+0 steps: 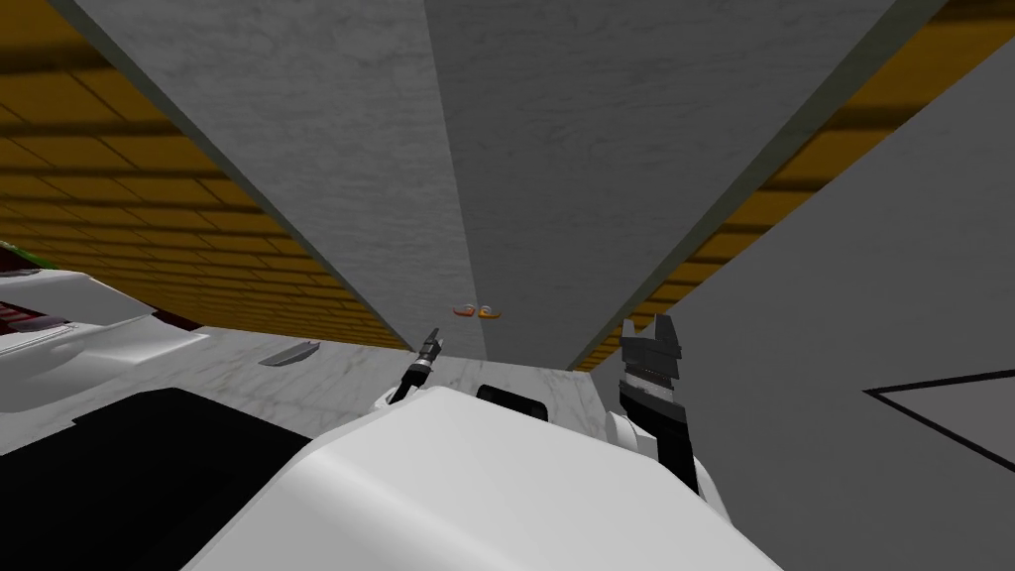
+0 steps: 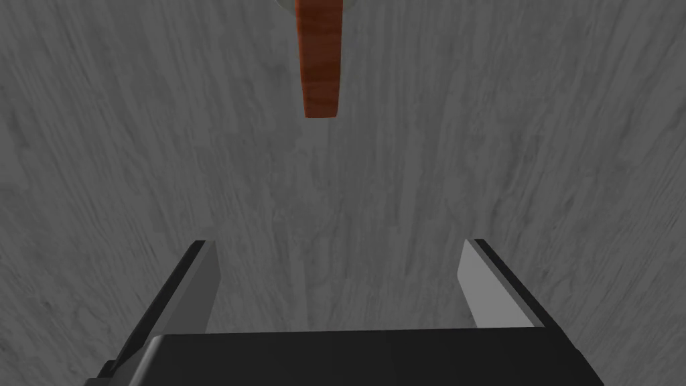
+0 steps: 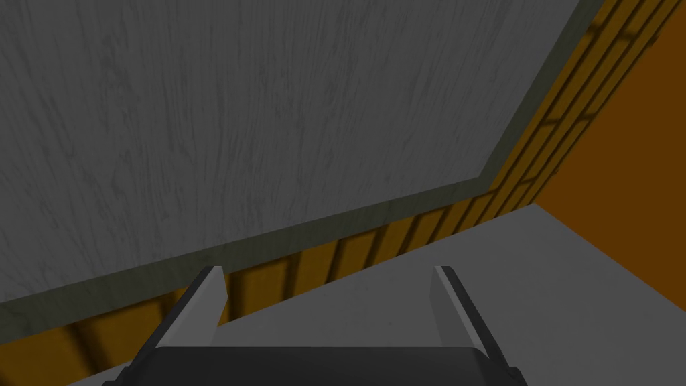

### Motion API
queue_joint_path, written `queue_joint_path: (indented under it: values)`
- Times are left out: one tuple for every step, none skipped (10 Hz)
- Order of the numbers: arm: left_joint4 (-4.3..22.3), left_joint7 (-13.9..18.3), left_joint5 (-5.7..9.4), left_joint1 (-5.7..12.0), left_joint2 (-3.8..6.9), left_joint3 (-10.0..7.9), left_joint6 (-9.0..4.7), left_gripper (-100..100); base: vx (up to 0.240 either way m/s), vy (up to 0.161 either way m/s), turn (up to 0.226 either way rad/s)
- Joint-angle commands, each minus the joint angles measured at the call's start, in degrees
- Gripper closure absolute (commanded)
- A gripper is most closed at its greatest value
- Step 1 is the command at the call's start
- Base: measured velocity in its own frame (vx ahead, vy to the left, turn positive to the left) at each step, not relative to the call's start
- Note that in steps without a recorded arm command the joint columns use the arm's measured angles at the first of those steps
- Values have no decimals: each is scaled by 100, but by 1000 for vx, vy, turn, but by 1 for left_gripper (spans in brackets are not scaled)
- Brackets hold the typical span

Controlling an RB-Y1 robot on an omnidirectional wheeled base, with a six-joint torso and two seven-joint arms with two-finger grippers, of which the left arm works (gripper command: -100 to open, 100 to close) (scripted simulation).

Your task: Pull the door open

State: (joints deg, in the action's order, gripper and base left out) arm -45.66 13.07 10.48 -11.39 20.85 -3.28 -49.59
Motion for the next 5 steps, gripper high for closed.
queue_joint_path:
  values:
    - [180, -35, 71, 29, 37, -143, -18, -100, 4, 39, -91]
    - [264, -76, 126, 50, 49, -255, 14, -100, 27, 75, -152]
    - [336, -116, 173, 87, 46, -349, 43, -100, 45, 104, -141]
    - [413, -177, 217, 200, -6, -435, 80, -100, 104, 130, -213]
    - [421, -206, 215, 303, -74, -428, 91, -100, 121, 154, -247]
